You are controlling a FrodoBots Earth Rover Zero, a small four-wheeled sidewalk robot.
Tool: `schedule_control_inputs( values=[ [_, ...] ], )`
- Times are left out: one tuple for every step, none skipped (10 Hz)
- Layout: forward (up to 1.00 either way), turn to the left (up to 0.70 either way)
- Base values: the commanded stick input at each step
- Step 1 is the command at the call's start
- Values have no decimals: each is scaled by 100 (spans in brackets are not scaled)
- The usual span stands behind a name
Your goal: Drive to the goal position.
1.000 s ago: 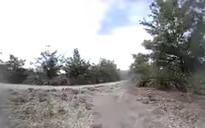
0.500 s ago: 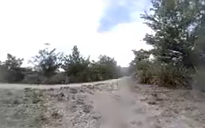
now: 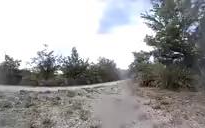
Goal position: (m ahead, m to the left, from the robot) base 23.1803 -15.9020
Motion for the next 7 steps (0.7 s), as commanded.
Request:
schedule_control_inputs(
  values=[
    [45,0],
    [45,0],
    [45,0],
    [45,0],
    [45,0],
    [45,0],
    [45,0]
  ],
)
